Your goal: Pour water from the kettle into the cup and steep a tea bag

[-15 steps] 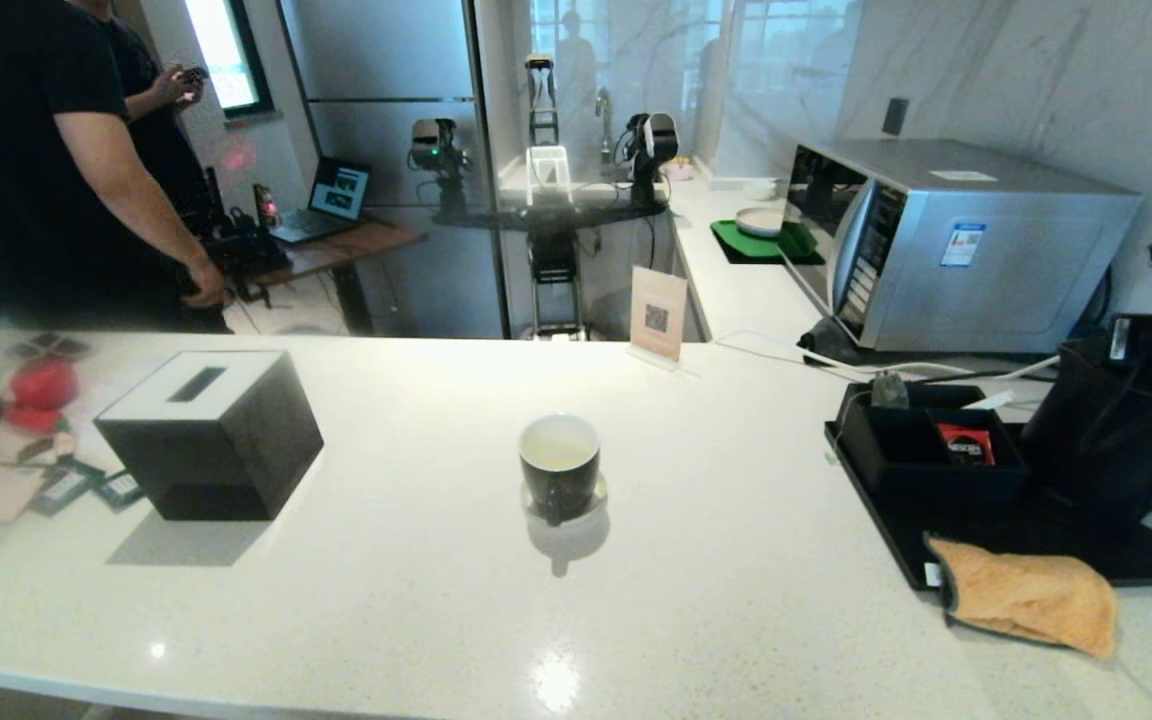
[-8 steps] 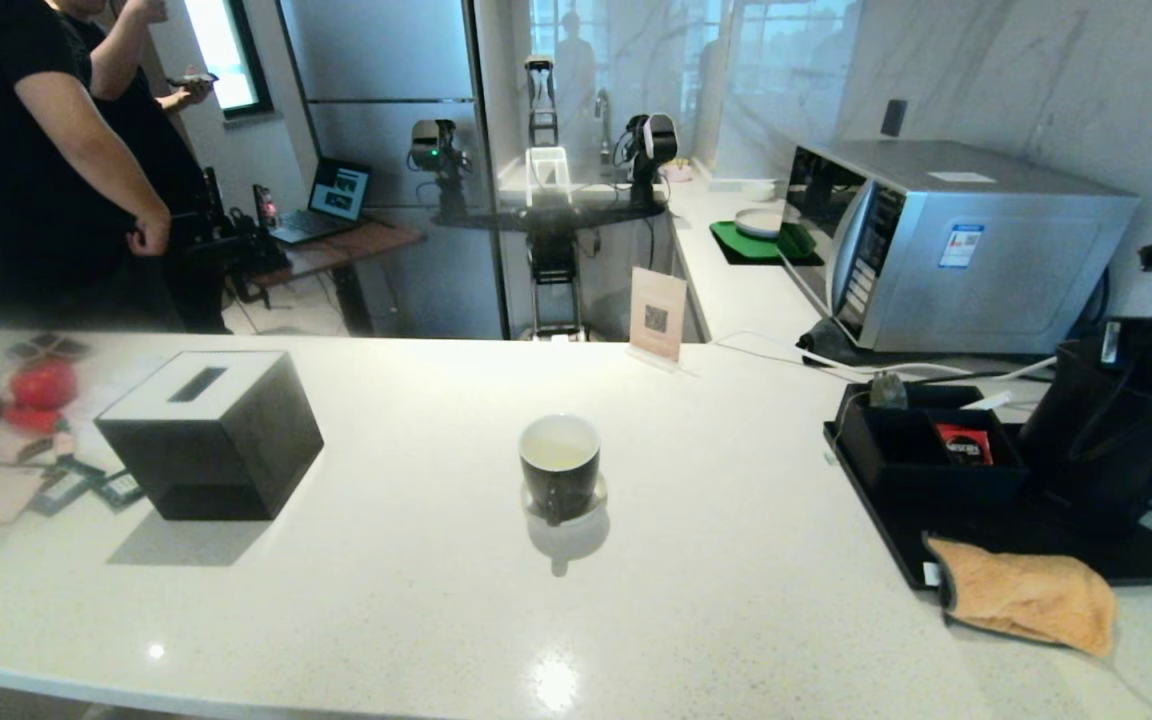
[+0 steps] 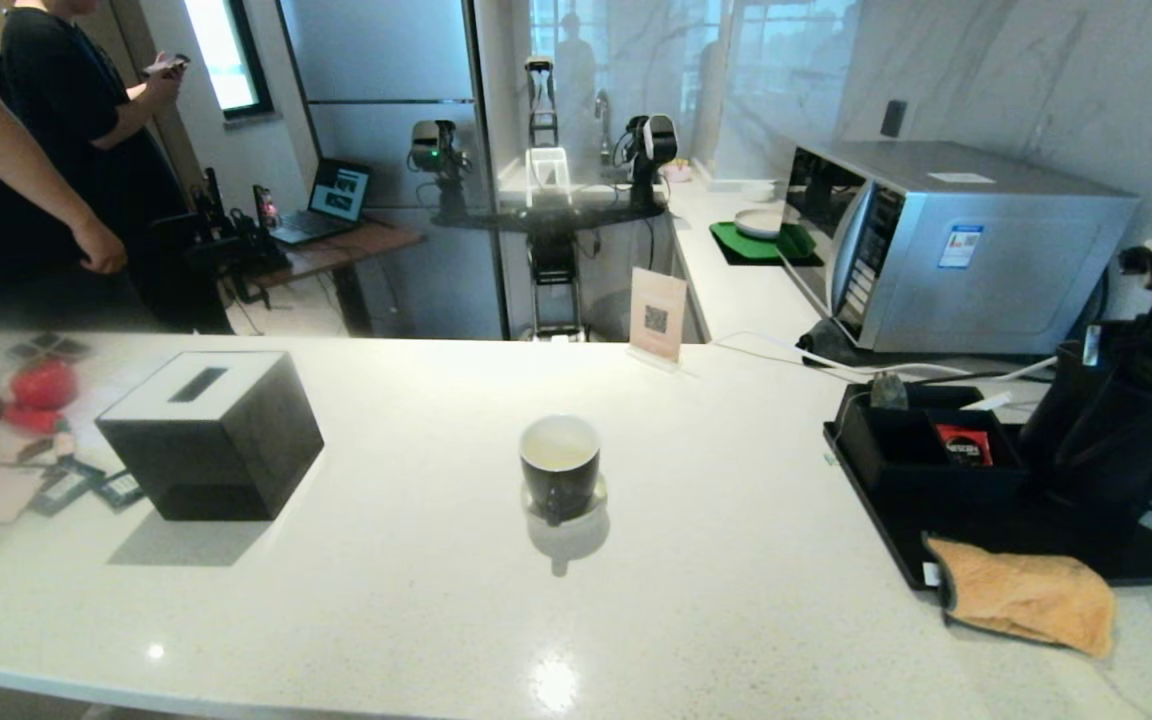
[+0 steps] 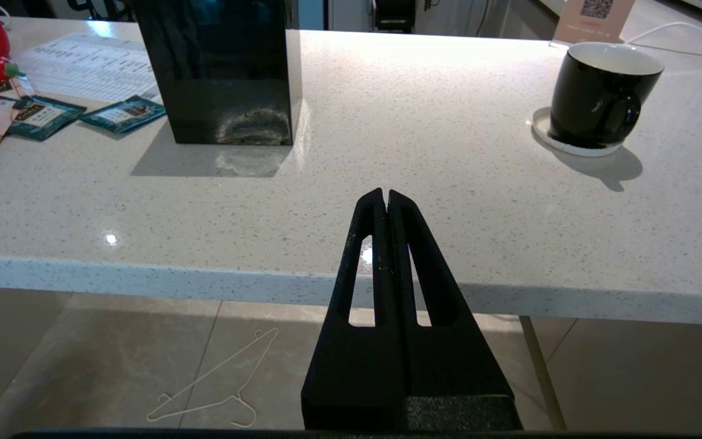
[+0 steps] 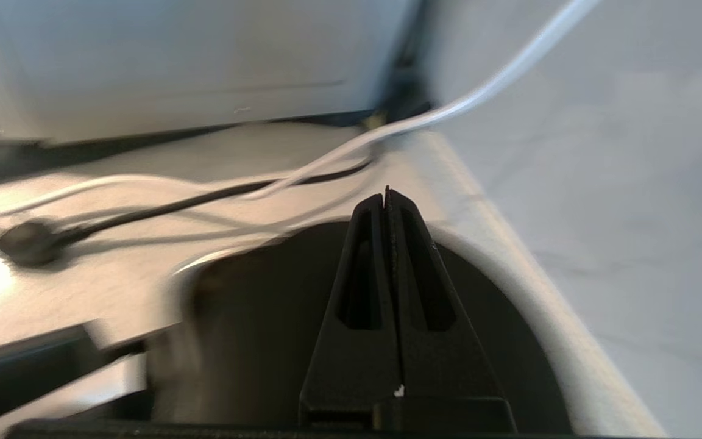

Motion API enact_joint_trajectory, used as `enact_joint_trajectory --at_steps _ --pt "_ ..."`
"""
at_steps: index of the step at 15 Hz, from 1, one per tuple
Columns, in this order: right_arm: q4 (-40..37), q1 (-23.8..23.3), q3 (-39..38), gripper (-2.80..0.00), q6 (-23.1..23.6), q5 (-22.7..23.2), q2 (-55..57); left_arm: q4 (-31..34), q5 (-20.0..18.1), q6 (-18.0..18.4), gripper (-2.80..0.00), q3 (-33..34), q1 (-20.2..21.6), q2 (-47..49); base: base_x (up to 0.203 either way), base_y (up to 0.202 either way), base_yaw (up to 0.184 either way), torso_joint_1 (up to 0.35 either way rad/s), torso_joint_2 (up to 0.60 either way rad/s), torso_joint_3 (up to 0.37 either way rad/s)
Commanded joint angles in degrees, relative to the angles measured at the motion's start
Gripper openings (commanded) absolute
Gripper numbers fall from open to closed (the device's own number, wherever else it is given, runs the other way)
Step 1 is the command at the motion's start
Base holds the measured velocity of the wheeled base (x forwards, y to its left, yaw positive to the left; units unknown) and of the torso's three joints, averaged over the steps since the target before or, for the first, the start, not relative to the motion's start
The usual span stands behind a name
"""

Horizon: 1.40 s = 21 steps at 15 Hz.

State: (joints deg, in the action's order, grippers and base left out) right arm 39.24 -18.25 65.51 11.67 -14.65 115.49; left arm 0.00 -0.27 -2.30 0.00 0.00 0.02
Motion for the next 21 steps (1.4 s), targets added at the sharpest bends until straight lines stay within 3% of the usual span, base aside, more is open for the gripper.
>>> enact_joint_trajectory --at_steps 1,12,21 --pt "0.6 -0.2 0.3 -2.80 0.0 -0.2 -1.0 0.0 0.0 0.0 -2.80 0.0 0.0 0.0 0.000 0.000 0.000 0.000 0.00 0.000" --pt "0.3 -0.2 -0.4 -2.80 -0.5 0.1 -9.5 0.0 0.0 0.0 -2.80 0.0 0.0 0.1 0.000 0.000 0.000 0.000 0.00 0.000" --pt "0.2 -1.4 -8.9 -2.80 -0.5 -0.1 -15.8 0.0 0.0 0.0 -2.80 0.0 0.0 0.1 0.000 0.000 0.000 0.000 0.00 0.000"
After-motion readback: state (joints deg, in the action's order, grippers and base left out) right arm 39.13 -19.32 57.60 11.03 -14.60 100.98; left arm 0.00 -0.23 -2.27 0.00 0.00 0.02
